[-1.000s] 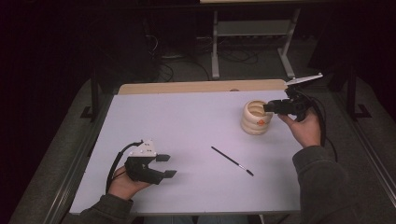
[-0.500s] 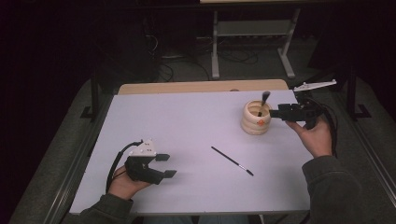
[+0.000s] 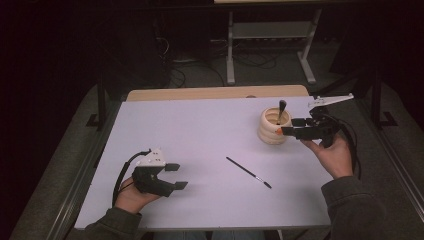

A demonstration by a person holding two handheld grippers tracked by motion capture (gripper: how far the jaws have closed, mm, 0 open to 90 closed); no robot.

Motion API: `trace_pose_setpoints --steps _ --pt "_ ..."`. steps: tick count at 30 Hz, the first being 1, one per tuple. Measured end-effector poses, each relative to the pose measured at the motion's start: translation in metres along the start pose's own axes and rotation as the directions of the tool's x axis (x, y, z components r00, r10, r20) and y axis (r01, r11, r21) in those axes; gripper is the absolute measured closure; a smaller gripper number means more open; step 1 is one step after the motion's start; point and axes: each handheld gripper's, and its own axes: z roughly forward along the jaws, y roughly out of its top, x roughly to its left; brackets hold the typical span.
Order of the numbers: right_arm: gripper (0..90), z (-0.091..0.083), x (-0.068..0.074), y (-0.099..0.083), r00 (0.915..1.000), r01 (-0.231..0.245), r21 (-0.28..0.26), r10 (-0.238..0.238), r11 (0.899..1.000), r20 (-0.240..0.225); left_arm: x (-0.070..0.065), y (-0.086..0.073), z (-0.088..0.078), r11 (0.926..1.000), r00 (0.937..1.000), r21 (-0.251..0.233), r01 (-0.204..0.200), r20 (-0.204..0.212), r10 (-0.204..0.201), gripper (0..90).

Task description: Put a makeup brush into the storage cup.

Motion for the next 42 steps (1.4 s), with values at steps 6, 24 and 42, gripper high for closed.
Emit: trace_pose_setpoints --steps 6,24,42 --pt "37.9 0.002 0.010 -0.006 0.9998 0.014 0.004 -0.014 1.000 -0.017 0.000 0.000 0.000 1.0000 1.0000 -0.001 0.008 -0.005 -0.008 32.3" --pt "35.2 0.012 0.043 -0.016 0.9945 0.090 0.036 -0.088 0.995 -0.057 0.000 0.001 -0.002 1.0000 1.0000 0.008 -0.005 -0.007 0.005 32.0" --pt "34.9 0.029 0.064 -0.024 0.9909 0.110 0.053 -0.105 0.993 -0.083 -0.004 0.003 -0.002 0.9998 0.9998 0.012 -0.018 -0.010 0.018 31.8"
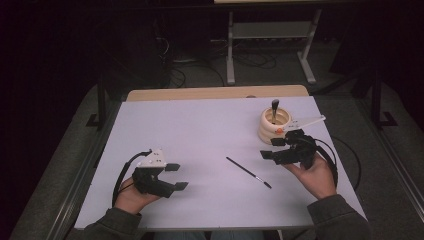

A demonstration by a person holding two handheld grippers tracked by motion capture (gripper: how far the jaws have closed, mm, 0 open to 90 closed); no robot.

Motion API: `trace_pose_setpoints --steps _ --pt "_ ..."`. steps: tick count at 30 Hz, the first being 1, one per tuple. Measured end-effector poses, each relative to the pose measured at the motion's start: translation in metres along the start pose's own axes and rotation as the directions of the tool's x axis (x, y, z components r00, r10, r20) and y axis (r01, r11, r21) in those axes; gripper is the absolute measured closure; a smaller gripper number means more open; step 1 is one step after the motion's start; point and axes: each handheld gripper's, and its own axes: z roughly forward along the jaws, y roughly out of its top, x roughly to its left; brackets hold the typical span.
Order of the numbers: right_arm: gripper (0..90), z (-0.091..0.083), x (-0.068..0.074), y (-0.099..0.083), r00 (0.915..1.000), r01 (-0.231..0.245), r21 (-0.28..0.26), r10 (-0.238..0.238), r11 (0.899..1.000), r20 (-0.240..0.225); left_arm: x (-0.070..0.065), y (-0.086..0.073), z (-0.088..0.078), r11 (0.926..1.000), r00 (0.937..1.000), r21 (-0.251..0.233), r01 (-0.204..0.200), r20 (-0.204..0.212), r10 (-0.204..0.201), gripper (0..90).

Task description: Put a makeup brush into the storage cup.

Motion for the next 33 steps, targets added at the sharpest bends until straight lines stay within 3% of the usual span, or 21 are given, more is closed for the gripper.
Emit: trace_pose_setpoints --steps 15,24,33 --pt "38.4 0.027 0.012 -0.010 0.9999 0.017 0.095 -0.017 0.995 -0.002 0.000 0.000 0.001 1.0000 1.0000 0.008 -0.004 0.000 0.004 31.6" --pt "44.6 0.047 0.018 -0.016 0.9991 0.042 0.164 -0.041 0.986 -0.012 -0.001 0.000 0.002 0.9999 1.0000 0.010 -0.001 -0.003 0.001 31.6" --pt "50.5 0.063 0.019 -0.022 0.9990 0.039 0.214 -0.033 0.976 -0.031 0.000 0.000 0.001 0.9999 1.0000 0.010 -0.002 -0.001 0.002 31.7"
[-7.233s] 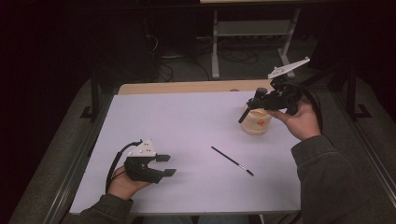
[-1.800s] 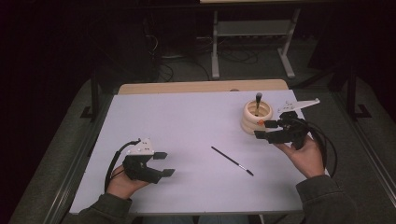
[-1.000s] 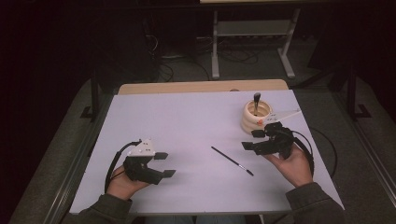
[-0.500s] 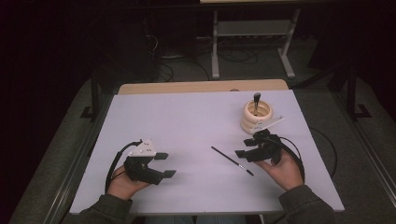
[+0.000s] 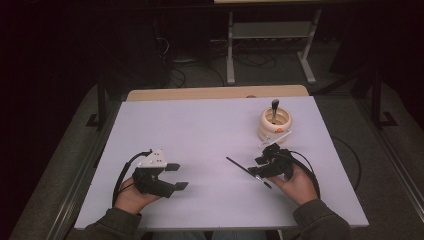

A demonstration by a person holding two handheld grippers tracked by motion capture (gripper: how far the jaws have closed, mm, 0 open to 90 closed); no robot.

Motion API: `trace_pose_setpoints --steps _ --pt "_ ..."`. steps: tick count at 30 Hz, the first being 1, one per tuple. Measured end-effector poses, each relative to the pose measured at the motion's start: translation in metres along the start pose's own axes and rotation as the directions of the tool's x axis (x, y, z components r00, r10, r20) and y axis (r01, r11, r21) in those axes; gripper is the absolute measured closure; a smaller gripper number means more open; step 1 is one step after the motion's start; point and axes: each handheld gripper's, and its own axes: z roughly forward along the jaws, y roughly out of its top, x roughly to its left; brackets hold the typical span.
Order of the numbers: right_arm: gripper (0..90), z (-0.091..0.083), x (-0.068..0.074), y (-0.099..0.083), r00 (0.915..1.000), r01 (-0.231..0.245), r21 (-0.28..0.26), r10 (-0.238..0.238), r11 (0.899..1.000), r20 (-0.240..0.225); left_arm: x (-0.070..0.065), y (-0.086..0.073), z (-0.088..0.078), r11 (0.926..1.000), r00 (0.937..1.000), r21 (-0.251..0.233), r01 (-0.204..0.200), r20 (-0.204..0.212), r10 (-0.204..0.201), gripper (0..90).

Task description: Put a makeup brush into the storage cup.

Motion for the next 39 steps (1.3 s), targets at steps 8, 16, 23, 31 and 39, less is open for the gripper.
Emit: trace_pose_setpoints --steps 8,16,23,31,39 --pt "57.8 0.011 0.002 0.000 0.9997 0.023 0.052 -0.023 0.998 0.008 -0.001 0.000 0.001 1.0000 1.0000 -0.002 0.006 0.001 -0.006 31.6" --pt "65.1 0.019 0.002 0.000 0.9993 0.037 0.089 -0.037 0.995 0.007 0.000 0.000 0.002 1.0000 1.0000 0.002 0.006 0.003 -0.006 31.6" --pt "72.8 0.025 0.005 0.000 0.9985 0.048 0.122 -0.050 0.991 0.020 0.000 -0.001 0.002 1.0000 1.0000 0.007 0.006 0.002 -0.006 31.6" --pt "79.0 0.027 0.008 0.001 0.9962 0.060 0.145 -0.068 0.988 0.054 -0.001 -0.001 0.004 0.9999 1.0000 0.014 0.004 0.004 -0.004 31.7" --pt "84.9 0.029 0.013 0.004 0.9946 0.056 0.165 -0.069 0.985 0.077 -0.003 0.001 0.007 0.9998 1.0000 0.019 -0.004 0.006 0.004 31.7"
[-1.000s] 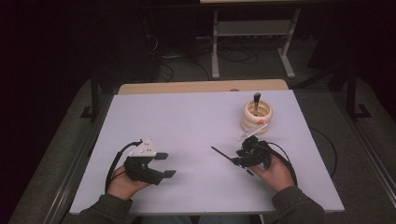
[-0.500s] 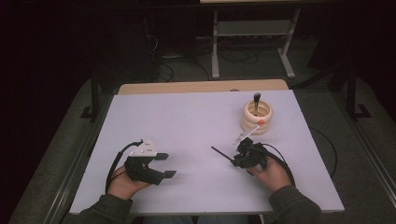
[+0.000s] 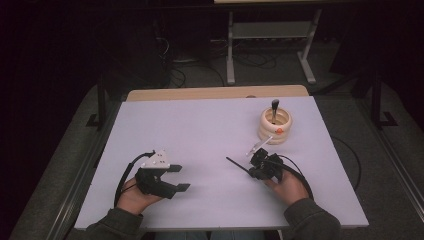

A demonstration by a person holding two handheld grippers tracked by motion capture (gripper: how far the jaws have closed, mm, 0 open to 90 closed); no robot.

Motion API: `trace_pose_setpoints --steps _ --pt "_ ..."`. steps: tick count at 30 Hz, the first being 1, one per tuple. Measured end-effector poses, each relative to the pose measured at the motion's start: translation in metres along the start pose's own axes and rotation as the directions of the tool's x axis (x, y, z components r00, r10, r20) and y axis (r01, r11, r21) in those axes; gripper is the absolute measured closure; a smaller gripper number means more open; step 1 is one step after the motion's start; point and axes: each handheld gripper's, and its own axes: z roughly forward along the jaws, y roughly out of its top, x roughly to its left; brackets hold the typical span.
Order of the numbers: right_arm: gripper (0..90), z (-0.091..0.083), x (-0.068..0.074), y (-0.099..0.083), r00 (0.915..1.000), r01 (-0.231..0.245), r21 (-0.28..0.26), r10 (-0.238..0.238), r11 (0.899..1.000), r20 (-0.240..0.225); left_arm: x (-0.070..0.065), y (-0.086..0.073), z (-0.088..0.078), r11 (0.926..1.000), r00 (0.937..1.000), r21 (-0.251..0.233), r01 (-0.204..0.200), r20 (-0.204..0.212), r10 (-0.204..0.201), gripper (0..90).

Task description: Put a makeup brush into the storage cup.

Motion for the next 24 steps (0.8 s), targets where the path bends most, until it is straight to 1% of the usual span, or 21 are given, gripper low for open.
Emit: trace_pose_setpoints --steps 4,5,6,8,9,11,13,14,15,16,18,22,23,24 --pt "85.0 0.000 0.000 0.000 1.0000 0.005 0.001 -0.005 1.000 0.001 0.000 0.000 0.000 1.0000 1.0000 0.001 -0.006 0.001 0.006 31.7" --pt "85.0 0.000 -0.003 0.000 0.9999 0.004 -0.003 -0.004 1.000 -0.017 0.000 0.000 0.000 1.0000 1.0000 0.001 -0.005 0.003 0.005 31.8" --pt "85.0 0.000 -0.004 -0.001 0.9998 0.002 -0.006 -0.003 1.000 -0.020 0.000 0.000 0.000 1.0000 1.0000 0.001 -0.005 0.003 0.005 31.9" --pt "85.0 -0.001 -0.008 -0.001 0.9990 -0.010 -0.010 0.010 1.000 -0.044 0.000 0.000 0.002 1.0000 1.0000 0.010 0.001 0.009 -0.001 31.8" --pt "85.0 -0.001 -0.009 -0.001 0.9986 -0.014 -0.011 0.014 1.000 -0.050 0.001 0.000 0.003 0.9999 0.9999 0.012 -0.008 0.007 0.008 31.8" --pt "85.0 -0.002 -0.009 -0.001 0.9981 -0.017 -0.016 0.016 1.000 -0.059 0.002 0.000 0.003 0.9999 0.9999 0.013 -0.007 0.008 0.007 31.9" --pt "85.0 -0.006 -0.010 -0.002 0.9968 -0.017 -0.036 0.014 0.999 -0.079 0.001 0.000 0.003 0.9999 1.0000 0.010 -0.004 0.008 0.004 31.9" --pt "85.0 -0.006 -0.010 -0.002 0.9968 -0.017 -0.036 0.014 0.999 -0.079 0.001 0.000 0.003 1.0000 1.0000 0.009 0.001 0.009 -0.001 31.9" --pt "85.0 -0.008 -0.011 -0.003 0.9955 -0.021 -0.044 0.017 0.999 -0.094 0.000 0.000 0.004 1.0000 0.9999 0.007 0.005 0.012 -0.006 31.9" --pt "85.0 -0.009 -0.012 -0.003 0.9945 -0.017 -0.046 0.012 0.999 -0.104 0.000 0.001 0.004 1.0000 0.9999 0.007 0.005 0.012 -0.005 32.0" --pt "85.0 -0.012 -0.012 -0.003 0.9944 -0.010 -0.050 0.004 0.999 -0.106 -0.001 0.001 0.005 0.9999 0.9999 0.012 0.000 0.014 0.000 32.1" --pt "85.0 -0.025 -0.010 0.000 0.9926 0.008 -0.077 -0.017 0.997 -0.121 -0.002 0.003 0.005 0.9999 0.9998 0.012 -0.010 0.018 0.009 32.4" --pt "85.0 -0.025 -0.010 0.000 0.9926 0.008 -0.077 -0.017 0.997 -0.121 -0.002 0.003 0.005 0.9999 0.9998 0.012 -0.010 0.018 0.009 32.4" --pt "85.0 -0.030 -0.010 0.001 0.9914 0.015 -0.086 -0.026 0.996 -0.128 -0.002 0.003 0.006 0.9998 0.9997 0.016 -0.009 0.021 0.008 32.5"
